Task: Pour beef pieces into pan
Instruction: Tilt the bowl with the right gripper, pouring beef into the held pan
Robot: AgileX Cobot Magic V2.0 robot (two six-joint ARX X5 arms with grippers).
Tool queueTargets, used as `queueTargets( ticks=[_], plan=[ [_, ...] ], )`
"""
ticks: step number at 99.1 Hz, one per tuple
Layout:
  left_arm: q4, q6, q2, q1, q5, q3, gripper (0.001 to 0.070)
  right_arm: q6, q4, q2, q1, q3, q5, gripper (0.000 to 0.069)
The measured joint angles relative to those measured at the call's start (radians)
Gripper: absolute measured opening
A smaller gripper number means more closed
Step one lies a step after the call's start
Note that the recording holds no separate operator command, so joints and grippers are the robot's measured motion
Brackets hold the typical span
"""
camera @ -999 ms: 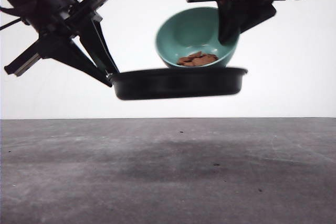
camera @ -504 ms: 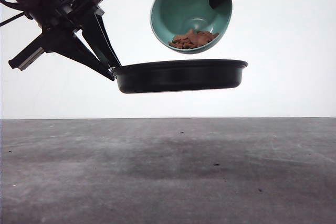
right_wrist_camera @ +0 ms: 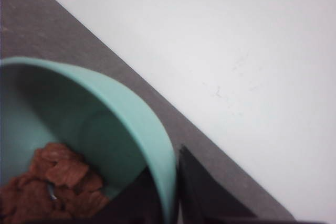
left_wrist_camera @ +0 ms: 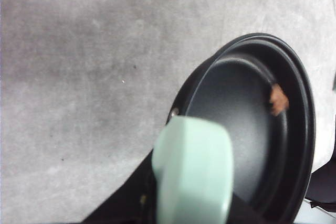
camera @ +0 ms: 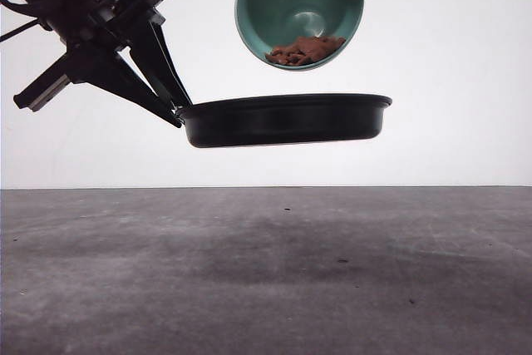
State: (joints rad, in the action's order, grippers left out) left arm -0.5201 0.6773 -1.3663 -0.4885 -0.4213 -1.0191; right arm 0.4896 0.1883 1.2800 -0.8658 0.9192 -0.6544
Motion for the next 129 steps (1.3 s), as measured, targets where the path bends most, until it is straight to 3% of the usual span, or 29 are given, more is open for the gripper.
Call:
queueTargets(
  ticks=[38,69,92,129],
  plan=[
    [-0.022,0.001,0.000,0.002,0.008,-0.126,0.0032,0.151,0.152,0.008,0.000,0.000,0.080,0.0018],
    [-0.087,-0.006,0.000,0.016,0.023,-0.128,0.0032,0.323,0.267,0.008,0.002,0.000,0.154,0.0018],
    [-0.091,-0.008,0.000,0.024,0.023,-0.128,0.0032,0.420,0.274,0.008,0.002,0.000,0.208,0.0018],
    [-0.101,-0.008,0.000,0.058,0.025,-0.128,0.0032,0.489,0.319,0.011,0.015,0.000,0.241,0.0018]
  ],
)
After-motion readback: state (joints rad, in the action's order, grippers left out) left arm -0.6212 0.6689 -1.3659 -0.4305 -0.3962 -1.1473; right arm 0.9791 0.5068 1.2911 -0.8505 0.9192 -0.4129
